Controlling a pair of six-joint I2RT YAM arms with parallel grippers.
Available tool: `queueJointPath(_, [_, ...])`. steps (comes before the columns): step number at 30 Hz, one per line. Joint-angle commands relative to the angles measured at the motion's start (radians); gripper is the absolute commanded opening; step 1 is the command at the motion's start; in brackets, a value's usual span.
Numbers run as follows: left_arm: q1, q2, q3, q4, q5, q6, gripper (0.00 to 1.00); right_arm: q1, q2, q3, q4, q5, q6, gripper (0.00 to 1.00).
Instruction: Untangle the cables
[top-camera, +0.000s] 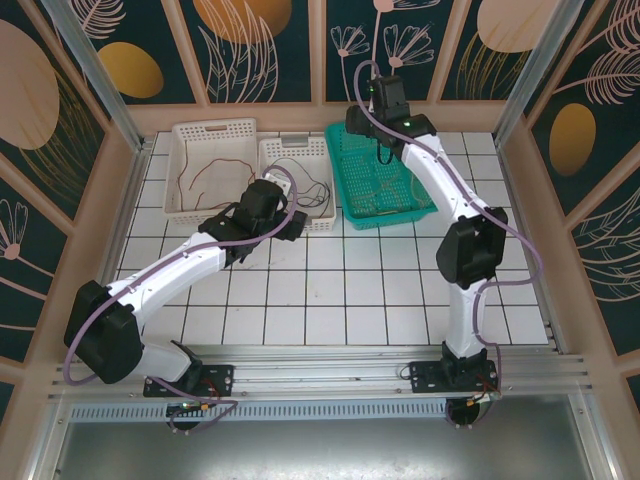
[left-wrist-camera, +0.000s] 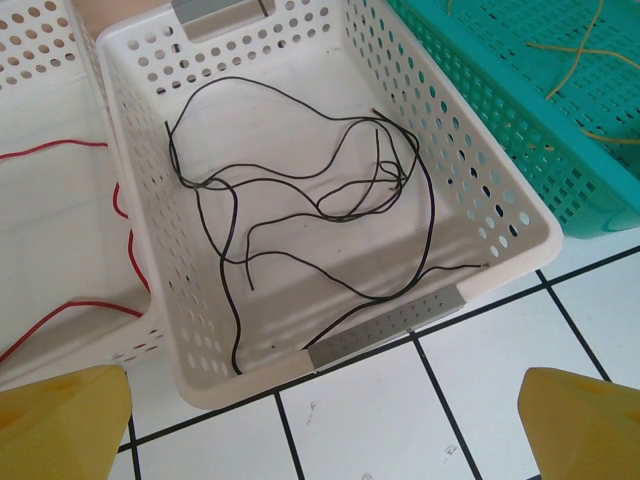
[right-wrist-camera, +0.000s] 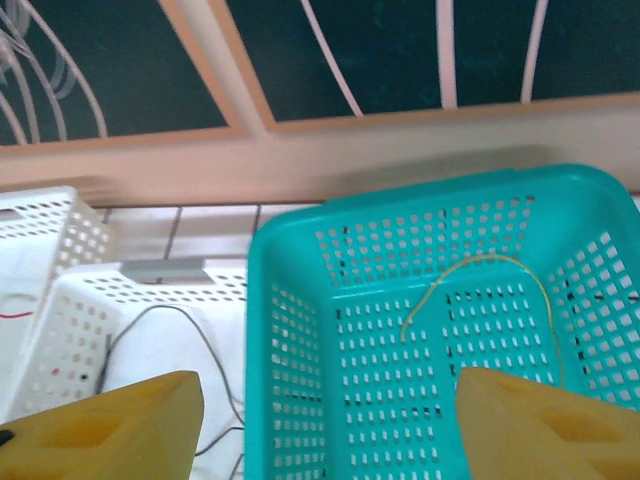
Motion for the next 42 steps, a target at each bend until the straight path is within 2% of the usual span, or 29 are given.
queueJointPath(1, [-0.001, 0.01, 0.029, -0.025, 0.008, -0.002, 0.99, 0.013, -0.052, 0.002, -0.006, -0.032, -0.008, 0.68])
queueJointPath(6, [0.001, 0.007, 0.028, -0.023, 0.005, -0.002, 0.98, -0.009, -0.153, -0.134, 0.06, 0.006, 0.057, 0.68])
queueJointPath(9, [0.0, 0.009, 0.032, -0.022, -0.021, -0.006, 0.99, -0.059, -0.267, -0.301, 0.142, -0.013, 0.14, 0.68])
queueJointPath(13, [0.0, -0.029, 0.013, 0.013, -0.093, -0.025, 0.99, -0.156, -0.469, -0.618, 0.364, 0.0, 0.207, 0.76])
queueJointPath(17, [0.0, -0.071, -0.018, 0.064, -0.201, -0.044, 0.99, -0.241, -0.54, -0.712, 0.379, -0.072, 0.258, 0.79])
queueJointPath(20, [0.0, -0.091, -0.048, 0.091, -0.315, -0.063, 0.99, -0.229, -0.633, -0.835, 0.446, 0.031, 0.223, 0.88])
queueJointPath(21, [0.001, -0.097, -0.061, 0.101, -0.359, -0.053, 0.99, -0.228, -0.681, -0.91, 0.511, 0.079, 0.199, 0.98])
queueJointPath(24, [0.004, -0.136, -0.137, 0.183, -0.438, -0.025, 0.98, -0.229, -0.82, -1.195, 0.811, 0.237, 0.087, 0.99])
queueJointPath(26, [0.024, -0.169, -0.179, 0.227, -0.452, -0.027, 0.98, -0.228, -0.872, -1.368, 1.033, 0.26, -0.068, 0.99])
queueJointPath(28, [0.064, -0.217, -0.252, 0.309, -0.486, -0.038, 0.98, -0.232, -0.843, -1.438, 1.102, 0.315, -0.152, 0.99])
queueJointPath(29, [0.079, -0.239, -0.299, 0.364, -0.519, -0.037, 0.99, -0.237, -0.814, -1.448, 1.102, 0.342, -0.161, 0.99])
queueJointPath(31, [0.122, -0.282, -0.396, 0.476, -0.537, -0.026, 0.98, -0.256, -0.762, -1.529, 1.224, 0.359, -0.175, 0.99])
queueJointPath(35, [0.174, -0.275, -0.472, 0.573, -0.563, -0.024, 0.98, -0.32, -0.693, -1.64, 1.324, 0.328, -0.086, 0.99])
queueJointPath(38, [0.224, -0.245, -0.512, 0.654, -0.563, 0.007, 0.98, -0.328, -0.659, -1.748, 1.526, 0.316, -0.154, 0.99])
queueJointPath(39, [0.246, -0.239, -0.536, 0.697, -0.545, 0.014, 0.98, -0.332, -0.626, -1.75, 1.534, 0.31, -0.139, 0.99])
queueJointPath(41, [0.29, -0.219, -0.568, 0.76, -0.543, 0.011, 0.99, -0.336, -0.515, -1.805, 1.747, 0.275, -0.169, 0.99])
queueJointPath(42, [0.311, -0.207, -0.586, 0.804, -0.546, 0.019, 0.98, -0.329, -0.528, -1.802, 1.699, 0.255, -0.177, 0.99])
